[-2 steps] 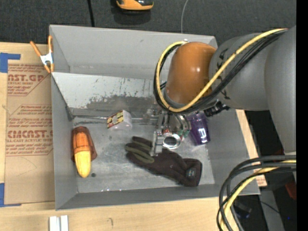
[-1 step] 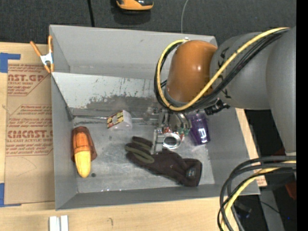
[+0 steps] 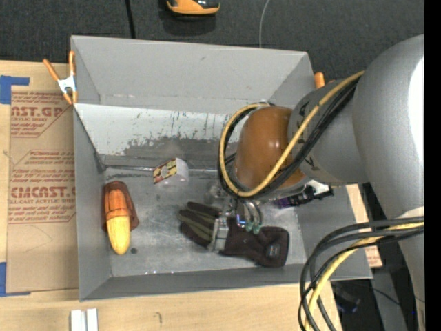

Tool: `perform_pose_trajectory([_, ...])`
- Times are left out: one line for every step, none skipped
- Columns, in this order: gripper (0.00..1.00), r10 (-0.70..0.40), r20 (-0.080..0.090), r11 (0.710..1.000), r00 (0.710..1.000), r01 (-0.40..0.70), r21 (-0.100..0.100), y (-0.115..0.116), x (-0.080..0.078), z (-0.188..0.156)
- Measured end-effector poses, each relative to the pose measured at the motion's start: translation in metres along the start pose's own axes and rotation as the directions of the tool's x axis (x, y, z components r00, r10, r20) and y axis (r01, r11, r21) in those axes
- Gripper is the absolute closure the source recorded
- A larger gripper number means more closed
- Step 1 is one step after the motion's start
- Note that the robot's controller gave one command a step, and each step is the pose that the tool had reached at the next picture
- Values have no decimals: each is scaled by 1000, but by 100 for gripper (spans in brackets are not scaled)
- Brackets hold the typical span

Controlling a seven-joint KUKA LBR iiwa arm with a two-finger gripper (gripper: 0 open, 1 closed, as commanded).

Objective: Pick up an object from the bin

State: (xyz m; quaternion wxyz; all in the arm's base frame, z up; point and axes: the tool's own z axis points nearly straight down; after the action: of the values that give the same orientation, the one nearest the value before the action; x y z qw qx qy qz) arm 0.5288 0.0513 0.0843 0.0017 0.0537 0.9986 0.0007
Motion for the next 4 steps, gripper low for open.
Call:
perform_pose_trajectory([0, -16, -5, 1000, 1000, 16, 1, -4, 12, 29])
perform_pose_trajectory([0, 166, -2, 986, 986, -166, 1, -6, 16, 19])
perform_pose_trajectory([0, 99, -2, 995, 995, -99, 2, 0, 38, 16])
perform_pose_trajectory([100, 165, -1, 986, 986, -165, -1, -5, 15, 19])
